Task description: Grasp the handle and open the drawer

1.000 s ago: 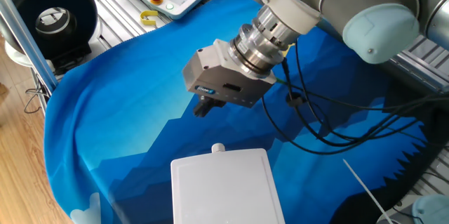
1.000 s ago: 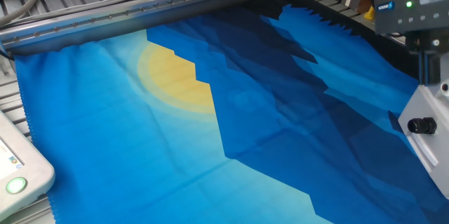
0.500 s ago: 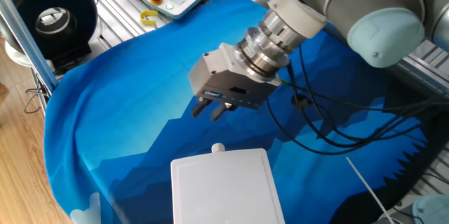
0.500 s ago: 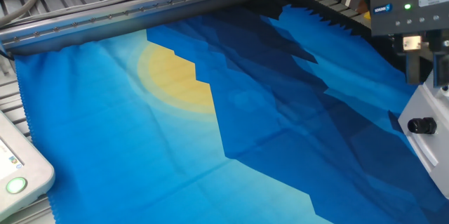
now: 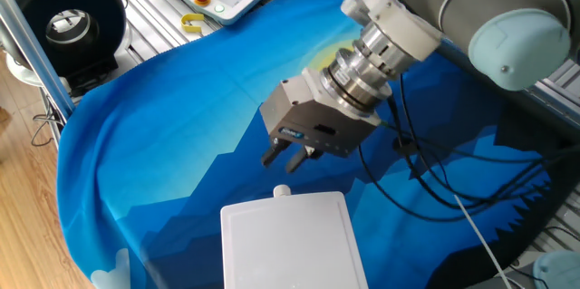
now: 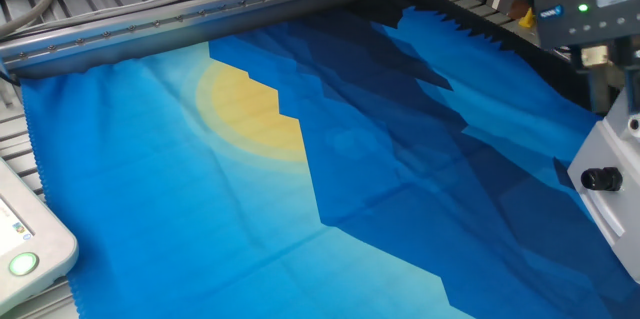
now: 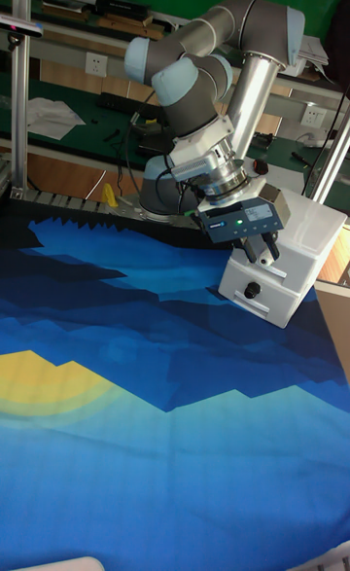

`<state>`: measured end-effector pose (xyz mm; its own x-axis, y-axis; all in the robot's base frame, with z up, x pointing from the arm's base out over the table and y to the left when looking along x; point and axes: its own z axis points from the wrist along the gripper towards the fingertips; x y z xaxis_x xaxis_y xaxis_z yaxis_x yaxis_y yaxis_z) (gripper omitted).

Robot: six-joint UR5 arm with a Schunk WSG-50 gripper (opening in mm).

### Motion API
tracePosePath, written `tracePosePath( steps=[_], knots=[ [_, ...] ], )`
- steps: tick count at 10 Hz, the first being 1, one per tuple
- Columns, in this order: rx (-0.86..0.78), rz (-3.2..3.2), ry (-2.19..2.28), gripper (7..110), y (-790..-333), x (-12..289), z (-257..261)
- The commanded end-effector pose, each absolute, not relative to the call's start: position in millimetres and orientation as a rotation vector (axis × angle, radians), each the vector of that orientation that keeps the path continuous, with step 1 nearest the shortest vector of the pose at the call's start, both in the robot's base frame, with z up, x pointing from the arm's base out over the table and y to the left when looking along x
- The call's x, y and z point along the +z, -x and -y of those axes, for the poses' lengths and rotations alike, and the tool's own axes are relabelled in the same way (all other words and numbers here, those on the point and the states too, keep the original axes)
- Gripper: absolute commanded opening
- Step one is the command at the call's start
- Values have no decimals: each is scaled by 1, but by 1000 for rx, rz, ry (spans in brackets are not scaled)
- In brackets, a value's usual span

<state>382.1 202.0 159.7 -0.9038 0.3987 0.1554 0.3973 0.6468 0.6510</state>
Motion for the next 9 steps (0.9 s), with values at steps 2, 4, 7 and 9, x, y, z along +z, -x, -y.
tracePosePath(
  steps=[2, 4, 7, 9],
  knots=[
    [1114, -2857, -695, 44, -378, 144, -205],
    [1078, -2877, -689, 44, -376, 139, -202],
    [1038, -2898, -708, 44, -371, 134, -203],
    [1017, -2928, -713, 44, -362, 134, -203]
  ],
)
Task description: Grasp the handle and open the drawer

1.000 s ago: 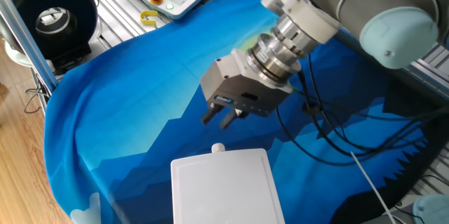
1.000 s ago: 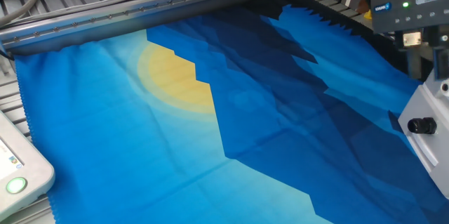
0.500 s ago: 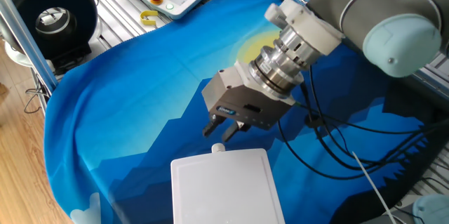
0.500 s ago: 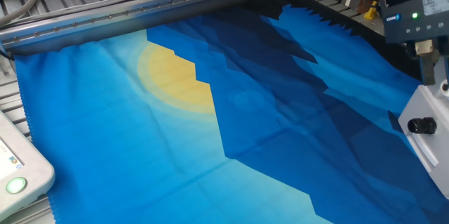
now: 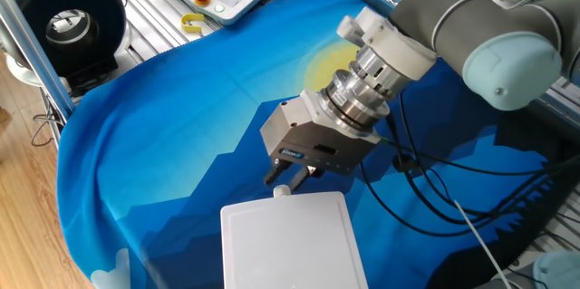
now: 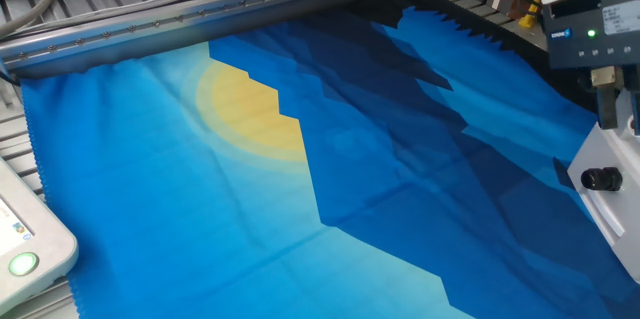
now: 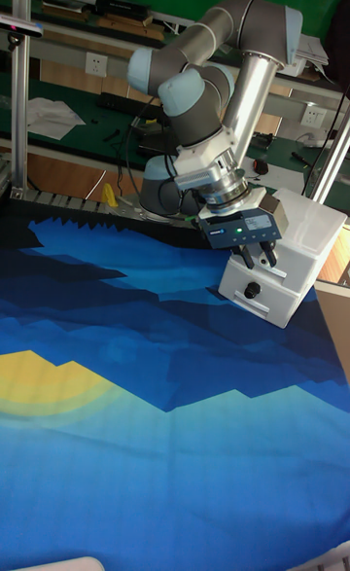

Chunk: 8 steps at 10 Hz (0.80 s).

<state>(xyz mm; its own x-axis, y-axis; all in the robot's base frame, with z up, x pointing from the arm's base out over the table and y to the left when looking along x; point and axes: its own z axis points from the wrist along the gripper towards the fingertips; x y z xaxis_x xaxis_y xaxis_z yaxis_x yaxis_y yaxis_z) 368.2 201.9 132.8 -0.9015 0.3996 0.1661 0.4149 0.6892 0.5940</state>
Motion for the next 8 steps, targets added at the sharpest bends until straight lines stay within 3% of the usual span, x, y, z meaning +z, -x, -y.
tracePosePath(
  steps=[1, 8],
  knots=[
    [-986, 2847, 696, 44, -359, 135, -204],
    [-992, 2822, 685, 44, -352, 143, -212]
  ],
)
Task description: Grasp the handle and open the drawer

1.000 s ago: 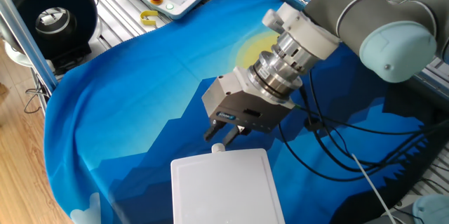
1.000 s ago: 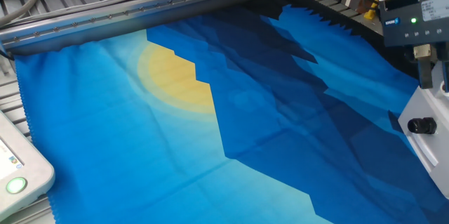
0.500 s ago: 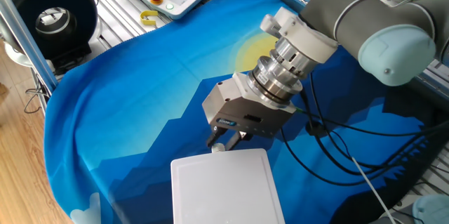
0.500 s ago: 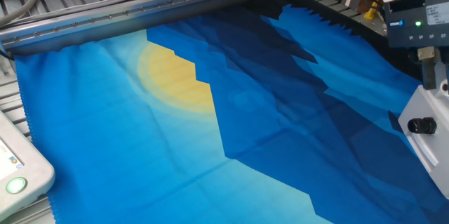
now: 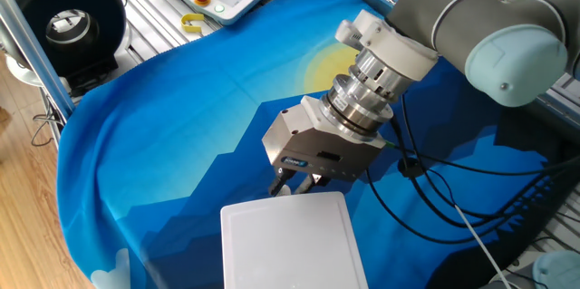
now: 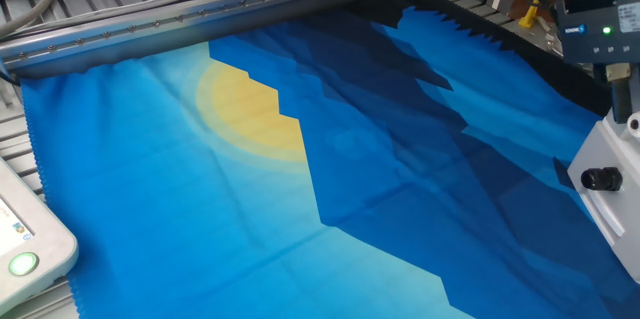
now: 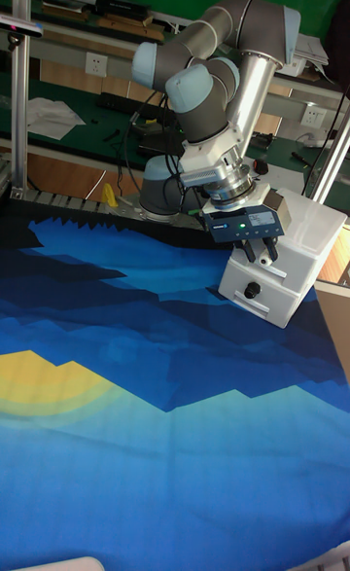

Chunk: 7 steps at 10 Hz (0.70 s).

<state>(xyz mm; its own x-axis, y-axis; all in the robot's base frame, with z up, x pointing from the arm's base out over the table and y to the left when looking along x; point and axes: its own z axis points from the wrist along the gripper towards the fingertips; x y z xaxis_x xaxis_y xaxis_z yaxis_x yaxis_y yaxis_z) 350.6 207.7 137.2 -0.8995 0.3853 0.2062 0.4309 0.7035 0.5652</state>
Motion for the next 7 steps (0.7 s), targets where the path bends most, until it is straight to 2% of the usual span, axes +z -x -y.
tracePosePath(
  steps=[1, 7],
  knots=[
    [-993, 2822, 691, 44, -354, 143, -213],
    [-988, 2822, 704, 44, -356, 142, -215]
  ],
)
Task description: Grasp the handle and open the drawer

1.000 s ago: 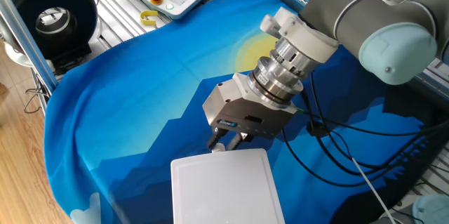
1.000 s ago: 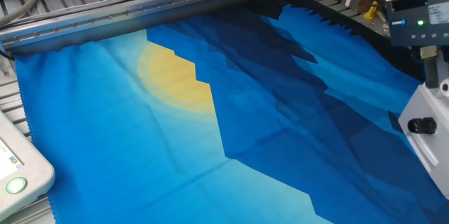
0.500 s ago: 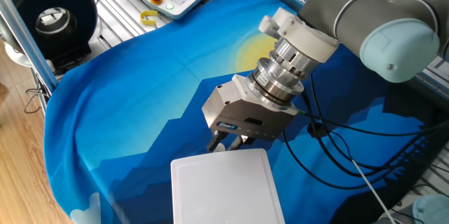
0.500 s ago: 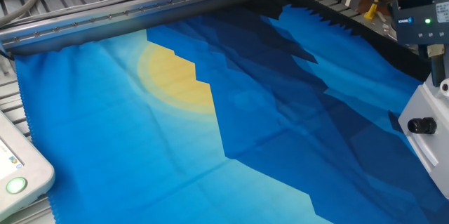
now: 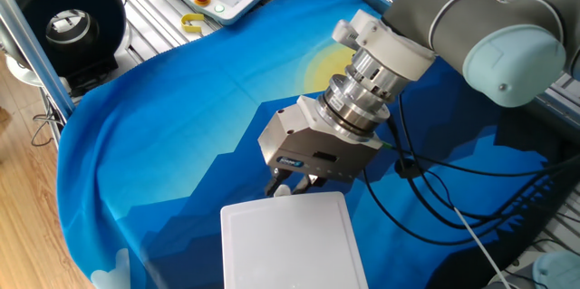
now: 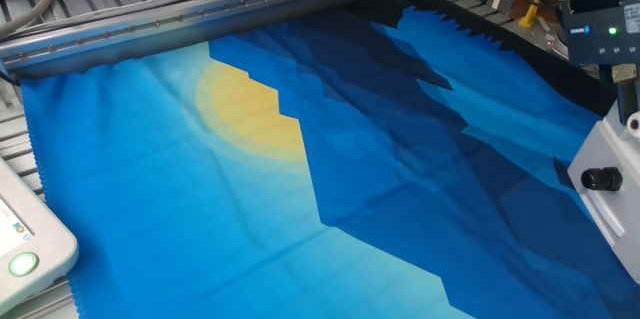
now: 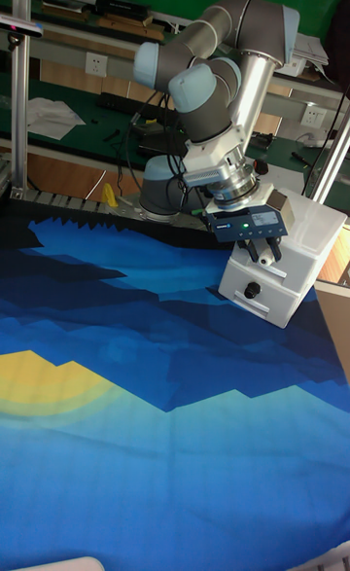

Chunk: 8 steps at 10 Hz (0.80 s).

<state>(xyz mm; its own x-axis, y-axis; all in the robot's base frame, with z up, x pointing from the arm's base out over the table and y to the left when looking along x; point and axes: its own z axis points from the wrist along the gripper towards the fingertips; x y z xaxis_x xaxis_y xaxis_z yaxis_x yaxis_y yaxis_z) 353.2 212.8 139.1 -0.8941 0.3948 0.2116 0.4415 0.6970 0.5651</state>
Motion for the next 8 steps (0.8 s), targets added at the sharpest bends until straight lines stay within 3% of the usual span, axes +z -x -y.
tracePosePath(
  steps=[1, 2, 3, 8],
  knots=[
    [-975, 2828, 707, 44, -357, 139, -214],
    [-972, 2831, 708, 44, -358, 137, -214],
    [-968, 2837, 711, 22, -360, 133, -213],
    [-967, 2822, 742, 22, -360, 132, -214]
  ],
)
